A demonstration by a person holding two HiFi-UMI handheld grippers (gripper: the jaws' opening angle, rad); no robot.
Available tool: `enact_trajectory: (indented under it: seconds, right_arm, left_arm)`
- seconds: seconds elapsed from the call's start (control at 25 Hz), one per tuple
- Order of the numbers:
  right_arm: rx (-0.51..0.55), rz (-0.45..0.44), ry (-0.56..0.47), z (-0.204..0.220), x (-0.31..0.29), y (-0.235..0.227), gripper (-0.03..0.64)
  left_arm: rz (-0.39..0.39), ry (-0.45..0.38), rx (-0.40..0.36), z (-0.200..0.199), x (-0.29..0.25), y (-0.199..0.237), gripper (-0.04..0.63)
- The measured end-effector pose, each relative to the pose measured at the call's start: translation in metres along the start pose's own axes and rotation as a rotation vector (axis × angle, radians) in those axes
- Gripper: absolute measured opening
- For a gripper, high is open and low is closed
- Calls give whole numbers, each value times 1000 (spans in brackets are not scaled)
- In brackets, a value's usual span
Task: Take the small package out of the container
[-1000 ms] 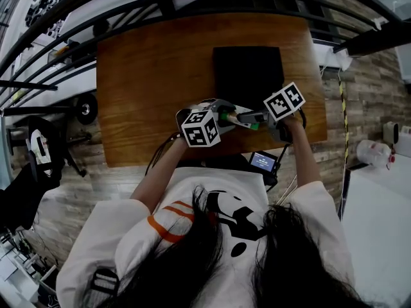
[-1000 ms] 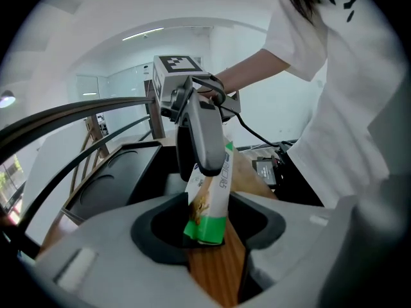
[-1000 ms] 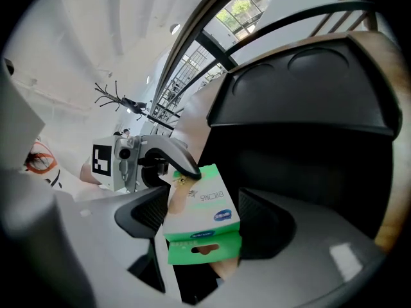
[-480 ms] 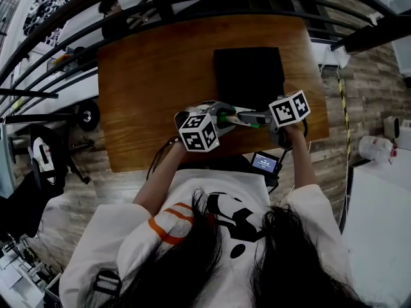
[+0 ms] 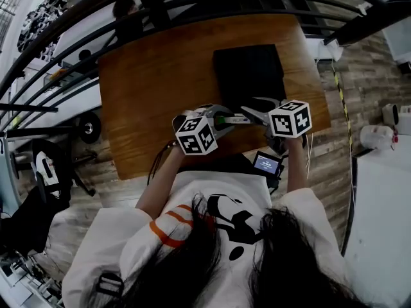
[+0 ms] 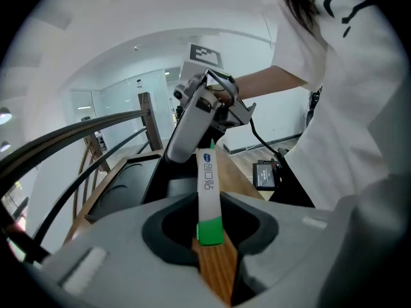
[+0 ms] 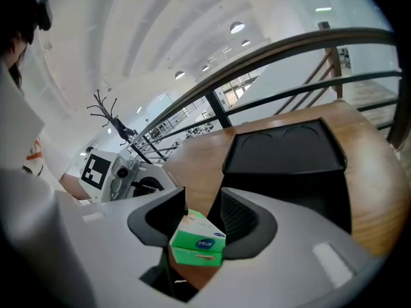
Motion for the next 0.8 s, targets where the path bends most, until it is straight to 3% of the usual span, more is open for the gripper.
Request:
enact_trajectory:
  seconds: [0.28, 0.8]
  right_arm:
    - [9, 147, -123, 10, 15, 34, 154]
    - [-90, 312, -342, 52, 11, 108, 114]
  left_arm:
    - [0, -20, 56, 17, 23, -13, 91]
    - [6, -30, 97, 54, 70, -52, 92]
Point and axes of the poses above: the fingertips, and each gripper's own axes: x backward along the fingers, y to its left, z out of its underside, the point moved 5 cm from there along x, backward along the fingers, and after that the axes turned 11 degrees about y, right-handed, at the moved point
